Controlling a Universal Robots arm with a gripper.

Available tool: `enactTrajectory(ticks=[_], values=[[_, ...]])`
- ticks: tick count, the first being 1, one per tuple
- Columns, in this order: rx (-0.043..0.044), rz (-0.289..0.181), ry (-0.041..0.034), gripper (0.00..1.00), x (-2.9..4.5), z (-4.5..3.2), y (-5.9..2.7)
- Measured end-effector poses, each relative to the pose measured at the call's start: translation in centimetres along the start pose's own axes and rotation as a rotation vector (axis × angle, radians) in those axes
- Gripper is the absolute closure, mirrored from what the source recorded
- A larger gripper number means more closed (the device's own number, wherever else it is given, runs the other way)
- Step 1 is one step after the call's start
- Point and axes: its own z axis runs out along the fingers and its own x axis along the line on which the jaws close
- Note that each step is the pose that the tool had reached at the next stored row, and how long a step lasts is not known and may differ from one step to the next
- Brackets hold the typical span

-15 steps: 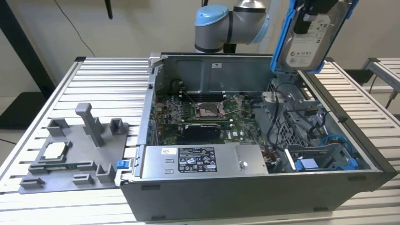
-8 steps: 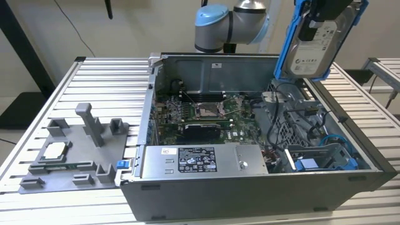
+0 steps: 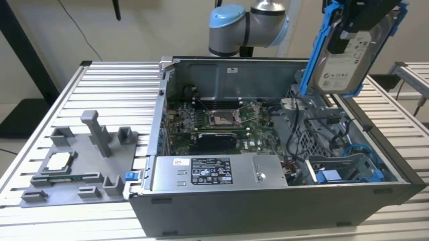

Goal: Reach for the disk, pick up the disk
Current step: 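Pick up the disk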

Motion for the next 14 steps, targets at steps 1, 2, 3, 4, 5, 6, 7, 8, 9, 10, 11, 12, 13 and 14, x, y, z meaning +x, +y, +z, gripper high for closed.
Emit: enactTrajectory(ticks=[1, 2, 3, 4, 5, 6, 7, 8, 9, 10, 11, 12, 13, 14], values=[[-0.0001, 0.0, 0.0027, 1.0, 0.38, 0.03, 0.01], [-0.0001, 0.0, 0.0047, 1.0, 0.8, 0.06, 0.01], [-0.0001, 0.0, 0.0066, 1.0, 1.19, 0.09, 0.02], [-0.0001, 0.0, 0.0084, 1.0, 1.55, 0.13, 0.03], [-0.0001, 0.0, 0.0099, 1.0, 1.92, 0.17, 0.03], [-0.0002, 0.0, 0.0111, 1.0, 2.31, 0.21, 0.03], [-0.0002, 0.0, 0.012, 1.0, 2.73, 0.27, 0.04], [-0.0002, 0.0, 0.0125, 1.0, 3.17, 0.33, 0.04], [-0.0001, 0.0, 0.0128, 1.0, 3.59, 0.4, 0.05], [-0.0002, 0.0, 0.0131, 1.0, 4.04, 0.48, 0.06], [-0.0001, 0.0, 0.0136, 1.0, 4.43, 0.54, 0.06], [-0.0002, 0.0, 0.0141, 1.0, 4.88, 0.6, 0.07], [-0.0002, 0.0, 0.0145, 1.0, 5.32, 0.67, 0.08], [-0.0002, 0.0, 0.0148, 1.0, 5.75, 0.74, 0.08]])
